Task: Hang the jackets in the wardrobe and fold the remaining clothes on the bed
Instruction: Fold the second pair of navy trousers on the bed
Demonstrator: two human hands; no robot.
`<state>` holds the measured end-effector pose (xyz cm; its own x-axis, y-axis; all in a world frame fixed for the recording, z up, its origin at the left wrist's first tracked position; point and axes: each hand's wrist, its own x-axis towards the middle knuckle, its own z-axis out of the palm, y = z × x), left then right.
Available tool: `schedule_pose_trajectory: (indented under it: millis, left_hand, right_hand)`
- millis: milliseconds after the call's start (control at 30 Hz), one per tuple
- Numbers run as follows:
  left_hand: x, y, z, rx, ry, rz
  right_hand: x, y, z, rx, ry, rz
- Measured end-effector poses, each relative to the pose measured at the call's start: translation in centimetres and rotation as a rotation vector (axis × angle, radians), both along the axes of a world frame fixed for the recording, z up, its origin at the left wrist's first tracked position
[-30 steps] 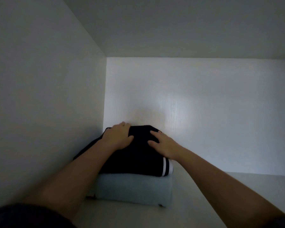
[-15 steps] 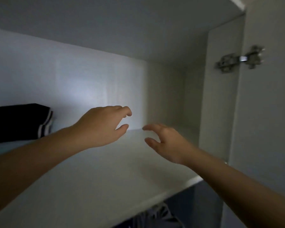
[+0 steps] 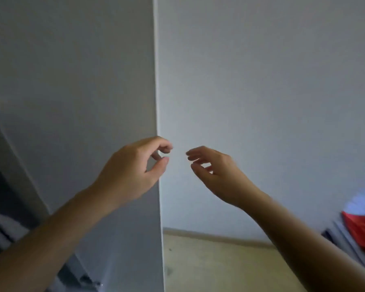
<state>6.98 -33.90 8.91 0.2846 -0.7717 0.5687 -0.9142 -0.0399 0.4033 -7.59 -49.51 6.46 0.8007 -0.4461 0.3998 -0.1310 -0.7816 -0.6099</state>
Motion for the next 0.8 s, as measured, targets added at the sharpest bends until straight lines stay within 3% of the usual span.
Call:
schedule_pose_trajectory:
  millis: [167,433,600,800]
  left_hand:
    - [-9.6,-12.3,-7.0,0.067,0.291,-0.334]
    - [-21.1,-29.9,-15.7,0.234,0.697,-0.649]
    - [-27.2,-40.8,-17.9,0.377,0.795,-0.782]
    - [-35.8,-51.8,-19.2,0.488,0.764,-0.931]
  right_hand:
    - [-11.6,-6.7,-6.0,0.231,-0.034,-0.342]
    - [-25.5,-18.1,-13.1,0.471,-0.085,-0.801]
    - [-32.5,-24.7,-14.8,0.581,-0.09,-1.057]
    - [-41.1,-29.8,-15.9,0.6,-0.127,-1.267]
